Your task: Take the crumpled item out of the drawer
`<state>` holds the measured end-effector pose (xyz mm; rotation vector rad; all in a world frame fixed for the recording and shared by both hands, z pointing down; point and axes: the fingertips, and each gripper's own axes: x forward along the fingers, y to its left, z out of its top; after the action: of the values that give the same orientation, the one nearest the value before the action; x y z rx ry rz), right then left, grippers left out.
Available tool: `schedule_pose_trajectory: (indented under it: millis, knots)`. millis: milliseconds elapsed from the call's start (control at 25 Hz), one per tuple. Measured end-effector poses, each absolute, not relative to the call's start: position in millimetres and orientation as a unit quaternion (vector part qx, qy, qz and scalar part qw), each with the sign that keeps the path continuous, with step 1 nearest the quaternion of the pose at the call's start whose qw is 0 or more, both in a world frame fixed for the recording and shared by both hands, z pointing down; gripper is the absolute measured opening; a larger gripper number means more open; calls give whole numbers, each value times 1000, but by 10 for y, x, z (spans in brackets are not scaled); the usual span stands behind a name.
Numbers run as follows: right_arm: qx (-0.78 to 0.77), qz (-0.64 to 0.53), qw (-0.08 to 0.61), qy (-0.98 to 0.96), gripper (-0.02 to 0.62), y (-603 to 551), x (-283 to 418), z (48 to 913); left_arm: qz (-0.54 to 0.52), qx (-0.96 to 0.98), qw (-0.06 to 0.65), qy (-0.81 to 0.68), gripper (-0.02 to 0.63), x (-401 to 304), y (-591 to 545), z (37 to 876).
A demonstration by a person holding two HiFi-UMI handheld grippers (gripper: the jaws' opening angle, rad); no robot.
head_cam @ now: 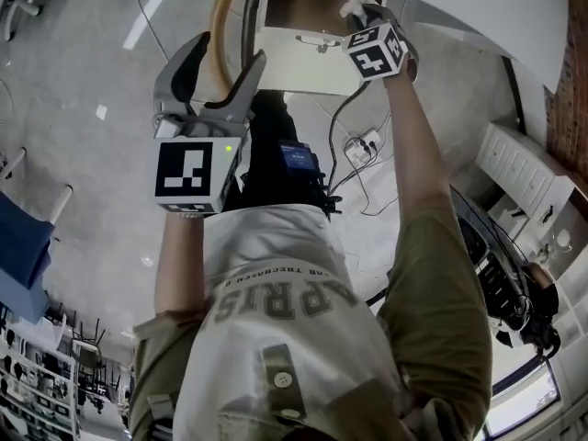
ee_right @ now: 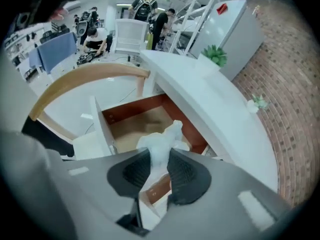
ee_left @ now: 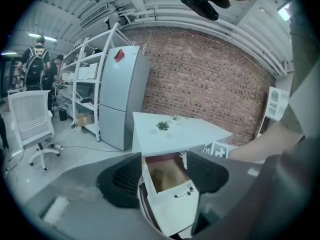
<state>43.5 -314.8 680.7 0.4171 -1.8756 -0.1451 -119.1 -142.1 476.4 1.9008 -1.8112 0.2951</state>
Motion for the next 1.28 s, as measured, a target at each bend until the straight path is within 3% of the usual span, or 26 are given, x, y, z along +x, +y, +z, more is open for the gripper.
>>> schedule_pose_trajectory:
  millis: [600, 1280]
  knots:
    - [431, 64, 325, -840, 91, -2412, 858, 4576, 80, 752, 165, -634, 295, -1332, -1139, 3547]
    - [572, 71, 41, -816, 91, -1532, 1324, 2594, 41, 805, 54, -589, 295, -1155, -1145, 2512]
